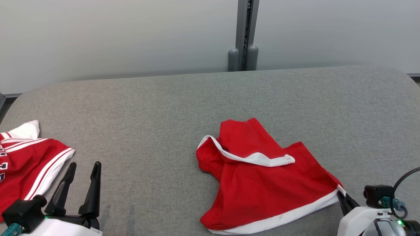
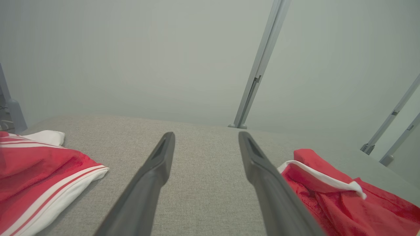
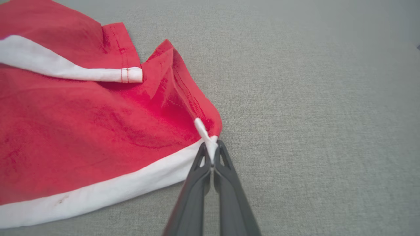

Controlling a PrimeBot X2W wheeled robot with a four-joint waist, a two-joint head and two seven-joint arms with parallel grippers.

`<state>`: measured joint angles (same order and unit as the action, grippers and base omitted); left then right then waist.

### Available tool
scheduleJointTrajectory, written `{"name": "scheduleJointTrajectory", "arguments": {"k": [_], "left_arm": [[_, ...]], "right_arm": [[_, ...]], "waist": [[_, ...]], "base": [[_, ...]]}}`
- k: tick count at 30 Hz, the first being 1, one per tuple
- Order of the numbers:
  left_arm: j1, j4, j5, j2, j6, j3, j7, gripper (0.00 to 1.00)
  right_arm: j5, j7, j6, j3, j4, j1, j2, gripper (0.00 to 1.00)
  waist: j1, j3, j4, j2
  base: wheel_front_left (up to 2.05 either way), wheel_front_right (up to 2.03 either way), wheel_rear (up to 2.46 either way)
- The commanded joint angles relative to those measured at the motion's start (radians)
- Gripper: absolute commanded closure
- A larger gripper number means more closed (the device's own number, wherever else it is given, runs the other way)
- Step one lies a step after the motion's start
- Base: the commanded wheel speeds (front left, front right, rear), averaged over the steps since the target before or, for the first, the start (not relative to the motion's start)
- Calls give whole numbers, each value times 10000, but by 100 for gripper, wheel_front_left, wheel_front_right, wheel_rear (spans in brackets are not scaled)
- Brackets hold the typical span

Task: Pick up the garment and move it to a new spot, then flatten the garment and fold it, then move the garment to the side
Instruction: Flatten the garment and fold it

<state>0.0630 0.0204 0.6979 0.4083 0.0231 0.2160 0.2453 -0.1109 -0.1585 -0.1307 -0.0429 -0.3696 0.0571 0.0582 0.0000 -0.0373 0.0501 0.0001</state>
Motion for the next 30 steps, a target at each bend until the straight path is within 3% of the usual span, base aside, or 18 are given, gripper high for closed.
{"name": "scheduleJointTrajectory", "arguments": {"k": [1, 2, 3, 4, 7, 12, 24, 30], "left_arm": [[-31, 51, -47, 17, -18, 41, -32, 0], [-40, 68, -58, 9, -24, 73, -40, 0], [-40, 68, -58, 9, -24, 73, -40, 0], [-52, 79, -70, 1, -29, 102, -36, 0], [-81, 118, -88, -35, -37, 184, -64, 0], [-85, 197, -88, -86, -59, 343, -117, 0], [-304, 387, -20, -120, -170, 595, -272, 0], [-340, 674, 403, -230, -744, 1498, -1610, 0]], "right_arm": [[120, -42, -3, -186, 115, -158, -11, 53], [167, -74, -3, -256, 147, -232, -33, 7], [167, -74, -3, -256, 147, -232, -33, 7], [197, -91, -3, -326, 187, -266, -43, 0], [322, -35, -1, -711, 305, -337, -31, 0], [138, 985, -3, -1503, 581, -72, -64, 0], [-164, 2441, -3, -1444, 858, 156, -45, 0], [-239, 2618, -3, -1227, 842, 169, -46, 0]], "waist": [[0, 35, 17, -1], [0, 54, 17, -1], [0, 54, 17, -1], [0, 73, 13, -1], [0, 125, -20, -1], [0, 179, -126, -1], [0, 209, -362, -1], [0, 241, -322, -1]], "base": [[0, 0, 0], [0, 0, 0], [0, 0, 0], [0, 0, 0], [0, 0, 0], [0, 0, 0], [0, 0, 0], [0, 0, 0]]}}
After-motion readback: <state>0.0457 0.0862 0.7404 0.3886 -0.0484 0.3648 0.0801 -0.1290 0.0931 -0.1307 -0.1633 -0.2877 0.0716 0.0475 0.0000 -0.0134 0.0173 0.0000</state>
